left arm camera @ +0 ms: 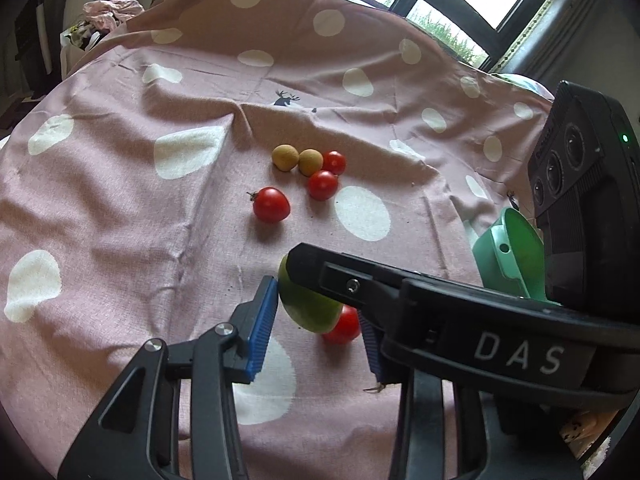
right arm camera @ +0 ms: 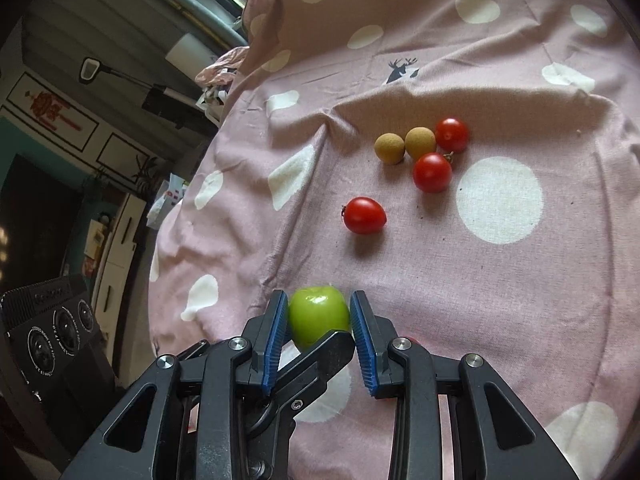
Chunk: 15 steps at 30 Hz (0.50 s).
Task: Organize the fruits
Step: 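Close the right gripper around the second green apple, then carry the second green apple into the green bowl and open the right gripper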
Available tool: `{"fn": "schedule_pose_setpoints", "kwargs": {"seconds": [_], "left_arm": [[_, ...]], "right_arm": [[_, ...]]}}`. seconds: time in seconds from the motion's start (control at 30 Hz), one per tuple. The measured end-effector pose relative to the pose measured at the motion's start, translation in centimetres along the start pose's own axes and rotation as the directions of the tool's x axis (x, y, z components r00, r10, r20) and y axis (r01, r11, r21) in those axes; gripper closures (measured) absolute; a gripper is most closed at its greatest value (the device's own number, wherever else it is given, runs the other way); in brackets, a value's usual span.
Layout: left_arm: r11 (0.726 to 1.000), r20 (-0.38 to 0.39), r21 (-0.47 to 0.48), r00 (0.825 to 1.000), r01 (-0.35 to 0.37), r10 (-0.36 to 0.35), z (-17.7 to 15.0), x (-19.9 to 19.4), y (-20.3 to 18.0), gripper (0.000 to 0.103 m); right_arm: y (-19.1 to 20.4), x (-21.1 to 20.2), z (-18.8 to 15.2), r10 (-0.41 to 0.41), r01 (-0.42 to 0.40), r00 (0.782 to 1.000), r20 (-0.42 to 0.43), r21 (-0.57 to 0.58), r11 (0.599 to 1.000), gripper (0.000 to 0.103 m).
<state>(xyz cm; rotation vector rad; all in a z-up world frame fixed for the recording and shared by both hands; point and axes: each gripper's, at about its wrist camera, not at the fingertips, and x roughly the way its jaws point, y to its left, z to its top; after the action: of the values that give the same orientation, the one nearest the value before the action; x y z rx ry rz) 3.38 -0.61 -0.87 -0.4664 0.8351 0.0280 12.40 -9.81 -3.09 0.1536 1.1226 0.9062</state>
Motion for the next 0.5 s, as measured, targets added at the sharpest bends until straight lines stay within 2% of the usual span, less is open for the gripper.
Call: {"fn": "schedule_pose_setpoints", "kwargs": {"seconds": [0.3,0.5], "left_arm": [[0.989,0.024,0.117,0.995,0.091,-0.094,-1.2,-0.6,-3.8,0.065],[0.980,0.032,0.163,0.993,0.111,-0.117,-1.7,-1.0,-6.0,0.065]], "right_arm": [[-1.0,-4.6,-2.3,-0.073,0.071,0.989,0.125,0.026,0.997,0.068],[-1.9,-6.9,-3.6,-0.095,0.086,0.980,0.177,0.055,0.995,0.068]]}}
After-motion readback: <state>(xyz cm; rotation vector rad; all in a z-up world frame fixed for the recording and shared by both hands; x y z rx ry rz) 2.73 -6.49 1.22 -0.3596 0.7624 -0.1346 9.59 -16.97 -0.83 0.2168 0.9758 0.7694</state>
